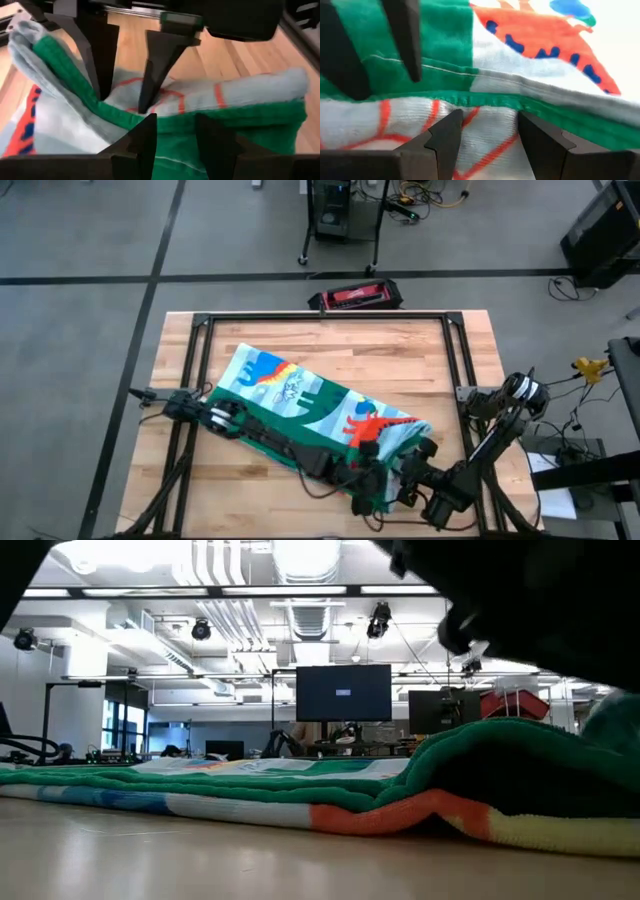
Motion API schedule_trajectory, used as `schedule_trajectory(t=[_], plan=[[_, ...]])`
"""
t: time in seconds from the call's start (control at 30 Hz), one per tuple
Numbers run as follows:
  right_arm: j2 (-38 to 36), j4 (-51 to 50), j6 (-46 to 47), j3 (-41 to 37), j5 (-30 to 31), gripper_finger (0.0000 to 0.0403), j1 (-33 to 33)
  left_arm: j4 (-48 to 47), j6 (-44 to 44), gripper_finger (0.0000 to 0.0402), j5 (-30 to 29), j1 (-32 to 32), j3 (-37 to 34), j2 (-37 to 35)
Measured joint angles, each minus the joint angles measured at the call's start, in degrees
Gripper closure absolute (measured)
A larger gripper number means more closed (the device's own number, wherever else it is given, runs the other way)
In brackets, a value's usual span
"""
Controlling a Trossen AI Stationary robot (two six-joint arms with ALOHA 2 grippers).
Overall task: Roll towel
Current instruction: Roll the green towel
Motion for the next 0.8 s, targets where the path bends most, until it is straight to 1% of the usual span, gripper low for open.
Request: schedule_trajectory(t=[0.13, 0.3, 0.43, 0.53, 0.63, 0.8], plan=[[1.14, 1.83, -1.56, -0.18, -0.16, 0.0222, -0.4, 5.31, 0.05, 0.0283, -0.66, -0.24, -2.22, -0.19], [1.88, 4.2, -2.3, -0.6, 0.07, 0.0222, -0.42, 8.41, 0.87, 0.0283, -0.51, -0.11, -2.59, -0.19], [1.88, 4.24, -1.95, -0.89, 0.16, 0.0222, -1.13, 14.04, 2.14, 0.0283, 2.36, 0.27, -3.15, -0.09], [1.88, 4.24, -1.79, -0.94, 0.42, 0.0222, -1.29, 14.31, 2.12, 0.0283, 2.51, 0.39, -3.97, -0.06], [1.88, 4.22, -1.75, -0.94, 0.52, 0.0222, -1.31, 15.26, 1.21, 0.0283, 2.51, 0.91, -6.36, -0.06], [1.0, 3.9, -2.04, -1.01, 0.52, 0.0222, -1.36, 15.63, -2.49, 0.0283, 2.49, 1.98, -12.42, -0.02]])
